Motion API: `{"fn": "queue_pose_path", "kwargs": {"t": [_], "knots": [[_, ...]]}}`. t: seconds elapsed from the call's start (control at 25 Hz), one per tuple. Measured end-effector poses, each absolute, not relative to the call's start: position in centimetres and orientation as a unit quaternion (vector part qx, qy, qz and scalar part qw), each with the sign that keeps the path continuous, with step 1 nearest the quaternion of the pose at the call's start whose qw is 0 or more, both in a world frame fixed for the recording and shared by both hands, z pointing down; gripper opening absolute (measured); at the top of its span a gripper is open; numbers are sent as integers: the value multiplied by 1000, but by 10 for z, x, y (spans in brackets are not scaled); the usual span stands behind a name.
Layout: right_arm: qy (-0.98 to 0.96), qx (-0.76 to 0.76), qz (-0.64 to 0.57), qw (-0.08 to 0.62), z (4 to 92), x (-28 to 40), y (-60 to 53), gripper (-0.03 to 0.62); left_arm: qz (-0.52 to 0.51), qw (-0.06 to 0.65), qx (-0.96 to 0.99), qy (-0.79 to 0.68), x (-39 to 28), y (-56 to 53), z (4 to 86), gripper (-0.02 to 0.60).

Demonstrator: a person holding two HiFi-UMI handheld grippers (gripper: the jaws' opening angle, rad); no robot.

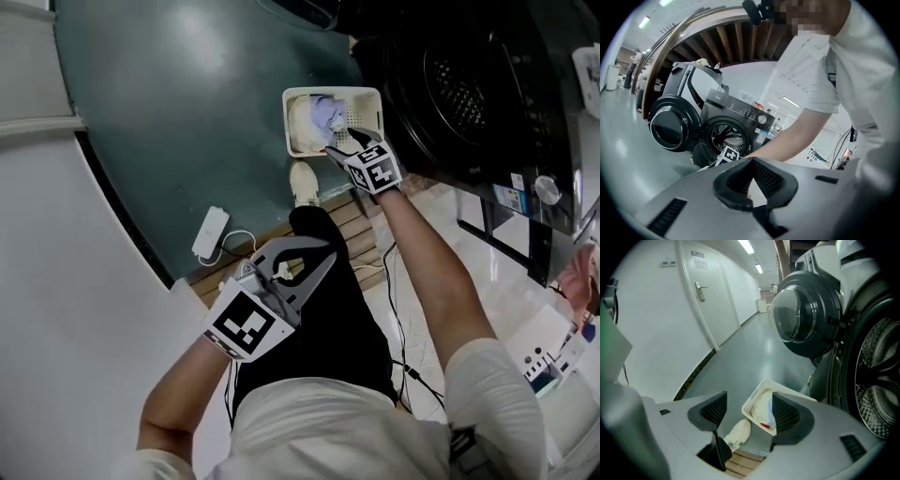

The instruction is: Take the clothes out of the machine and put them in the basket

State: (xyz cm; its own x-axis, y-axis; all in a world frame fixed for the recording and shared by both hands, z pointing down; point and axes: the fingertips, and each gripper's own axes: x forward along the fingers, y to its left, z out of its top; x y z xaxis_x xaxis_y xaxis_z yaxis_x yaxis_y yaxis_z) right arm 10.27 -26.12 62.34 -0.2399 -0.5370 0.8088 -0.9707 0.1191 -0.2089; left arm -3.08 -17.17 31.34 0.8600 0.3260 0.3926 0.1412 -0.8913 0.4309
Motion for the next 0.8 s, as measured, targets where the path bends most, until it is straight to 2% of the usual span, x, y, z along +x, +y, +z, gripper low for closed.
{"fn": "queue_pose_path", "kwargs": {"t": [0.2,0.28,0.32,0.52,0.8], "knots": [[-697,577,355,237,536,93,-240,252,229,186,945,138,-46,-147,269,-3],[-701,586,343,218,501,84,-229,190,230,181,946,139,-55,-139,255,-3],[-703,590,336,210,484,78,-222,185,230,180,946,138,-61,-136,248,-3],[-709,607,310,180,405,49,-187,78,238,171,946,141,-87,-121,219,-3],[-717,620,277,156,327,13,-136,31,238,145,951,131,-127,-98,194,-3]]}}
